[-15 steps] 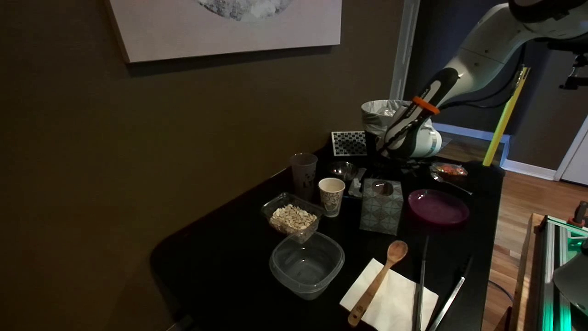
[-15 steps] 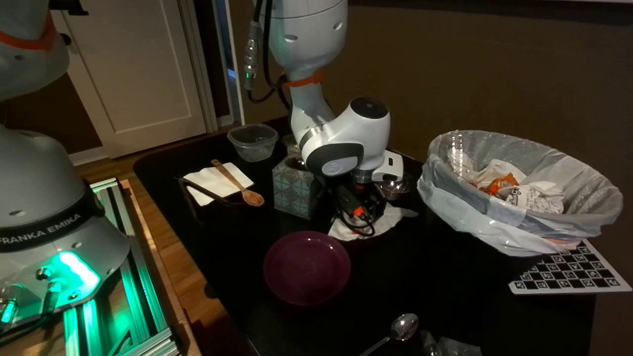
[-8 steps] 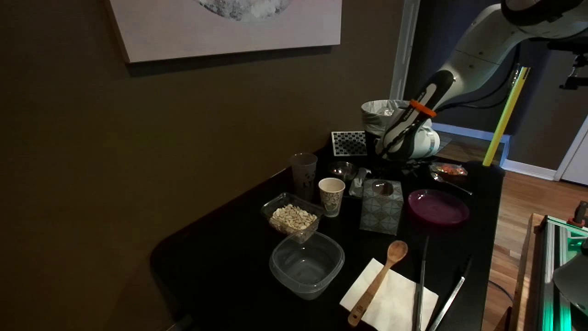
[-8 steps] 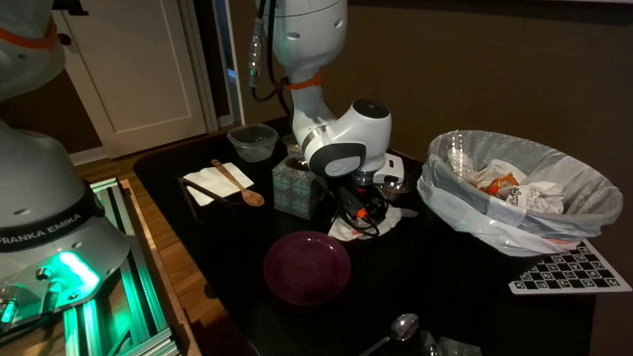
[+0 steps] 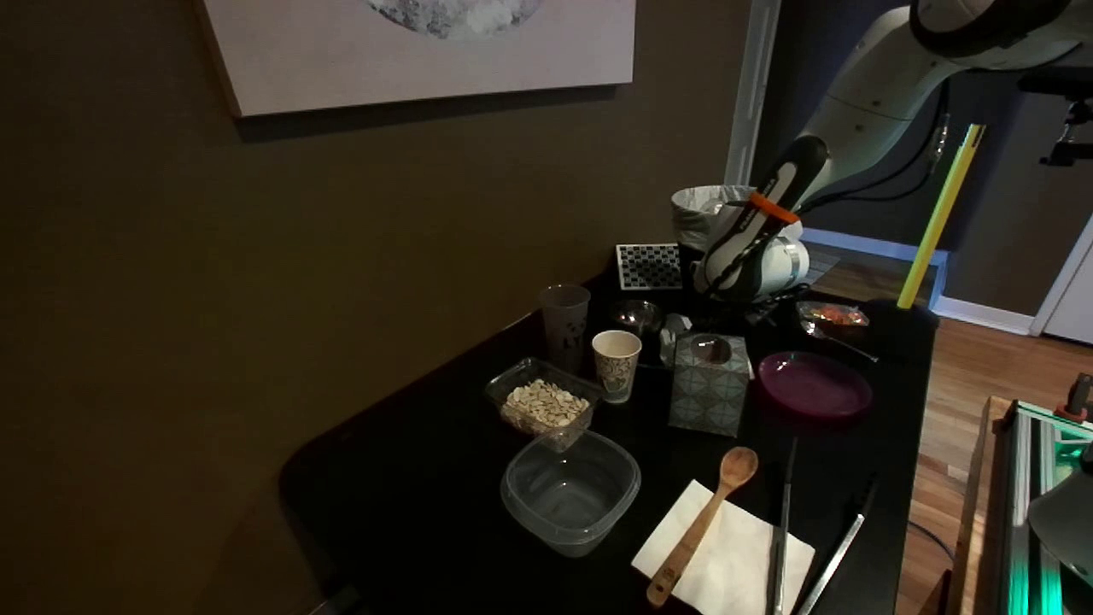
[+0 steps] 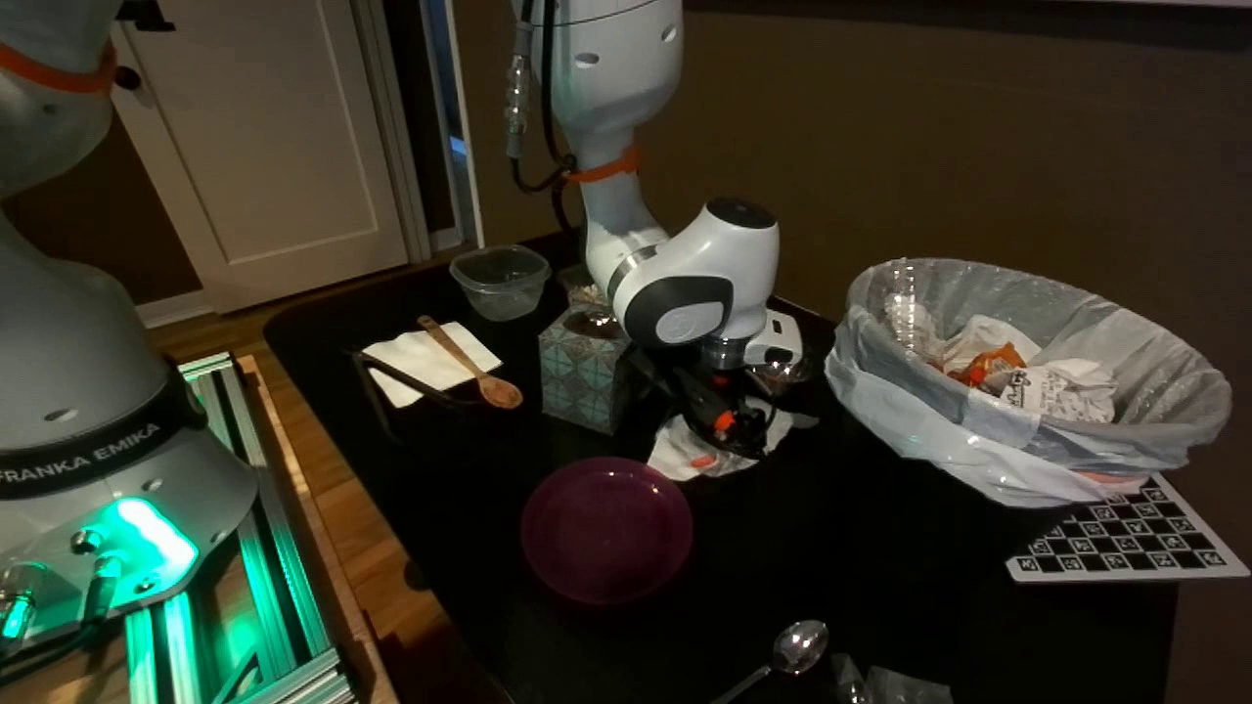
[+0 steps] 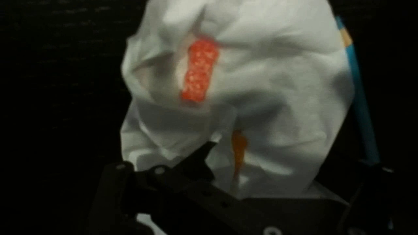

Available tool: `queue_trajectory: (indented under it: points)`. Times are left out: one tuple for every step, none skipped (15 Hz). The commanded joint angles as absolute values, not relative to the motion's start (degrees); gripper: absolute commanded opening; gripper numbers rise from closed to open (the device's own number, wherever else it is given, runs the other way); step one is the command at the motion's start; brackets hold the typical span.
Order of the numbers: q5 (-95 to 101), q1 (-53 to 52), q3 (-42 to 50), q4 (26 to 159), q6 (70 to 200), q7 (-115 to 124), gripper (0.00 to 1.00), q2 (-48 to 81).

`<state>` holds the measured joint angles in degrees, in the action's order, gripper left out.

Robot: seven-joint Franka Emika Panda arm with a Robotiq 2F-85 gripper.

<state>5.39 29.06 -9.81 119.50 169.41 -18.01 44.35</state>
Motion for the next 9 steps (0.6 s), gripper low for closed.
queue_trajectory:
  points:
    - [4.5, 25.5, -6.4, 118.4, 167.5, -17.8, 0.42, 45.0]
    - [4.5, 24.8, -5.7, 118.6, 167.6, -17.6, 0.36, 44.7]
    - [4.5, 24.4, -5.2, 118.7, 167.7, -17.4, 0.27, 44.5]
    - [4.5, 23.8, -4.5, 119.0, 168.0, -17.2, 0.2, 44.1]
    - [4.5, 23.4, -4.1, 119.3, 168.0, -17.1, 0.12, 43.6]
    - [4.5, 23.2, -3.8, 119.7, 168.1, -17.1, 0.05, 43.1]
    - [4.6, 22.5, -3.1, 119.9, 168.3, -16.8, 0.0, 42.6]
    - [4.6, 22.2, -2.8, 120.2, 168.4, -16.7, 0.0, 42.1]
    - [4.7, 22.0, -2.6, 120.4, 168.3, -16.7, 0.0, 41.6]
